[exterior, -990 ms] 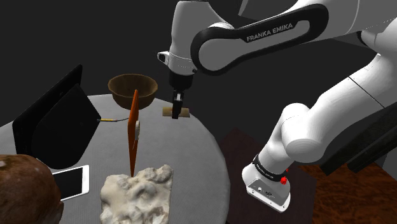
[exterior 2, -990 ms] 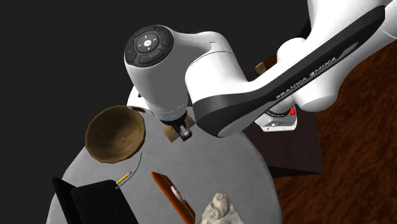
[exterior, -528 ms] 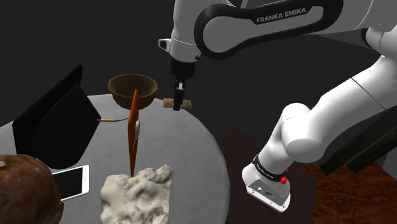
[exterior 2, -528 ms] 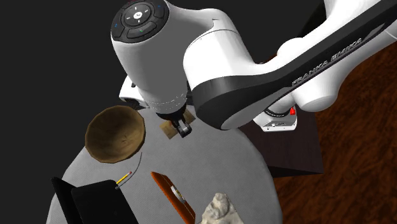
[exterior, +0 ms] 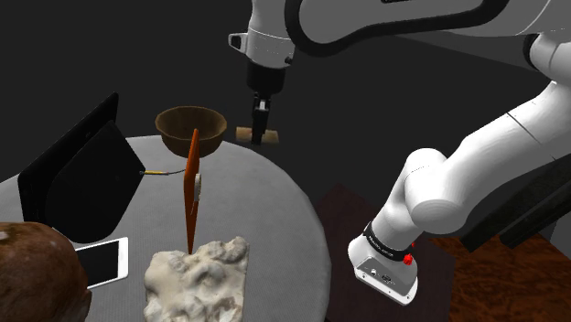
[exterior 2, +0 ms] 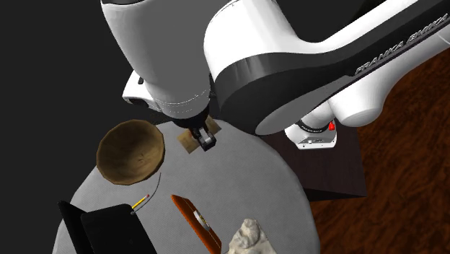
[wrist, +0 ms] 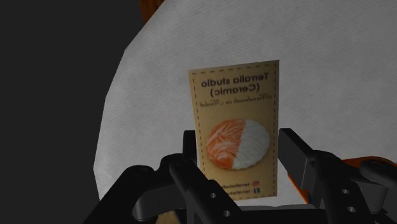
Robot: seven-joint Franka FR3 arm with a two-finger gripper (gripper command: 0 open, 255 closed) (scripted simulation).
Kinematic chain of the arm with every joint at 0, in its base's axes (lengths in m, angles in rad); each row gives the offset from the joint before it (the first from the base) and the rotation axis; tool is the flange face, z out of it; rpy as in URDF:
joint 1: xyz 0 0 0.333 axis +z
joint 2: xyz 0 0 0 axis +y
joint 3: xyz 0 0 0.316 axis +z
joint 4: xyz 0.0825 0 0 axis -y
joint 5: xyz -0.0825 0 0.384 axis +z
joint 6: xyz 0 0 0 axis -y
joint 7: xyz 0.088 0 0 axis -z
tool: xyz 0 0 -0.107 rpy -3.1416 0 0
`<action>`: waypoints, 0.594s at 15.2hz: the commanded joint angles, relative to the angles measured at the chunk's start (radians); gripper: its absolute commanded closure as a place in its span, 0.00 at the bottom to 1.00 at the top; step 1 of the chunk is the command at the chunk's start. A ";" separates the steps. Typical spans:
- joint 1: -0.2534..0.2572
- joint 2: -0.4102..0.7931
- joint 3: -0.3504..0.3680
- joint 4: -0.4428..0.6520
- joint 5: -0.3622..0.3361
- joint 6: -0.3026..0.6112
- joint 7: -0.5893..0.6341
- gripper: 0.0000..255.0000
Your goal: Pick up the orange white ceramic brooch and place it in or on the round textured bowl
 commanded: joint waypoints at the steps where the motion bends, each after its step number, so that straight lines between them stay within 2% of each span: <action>1: 0.000 -0.005 -0.002 0.024 0.000 -0.029 0.000 1.00; 6: -0.001 -0.010 -0.005 0.081 -0.002 -0.091 0.000 1.00; 9: -0.014 0.113 0.000 0.196 -0.023 -0.085 0.005 1.00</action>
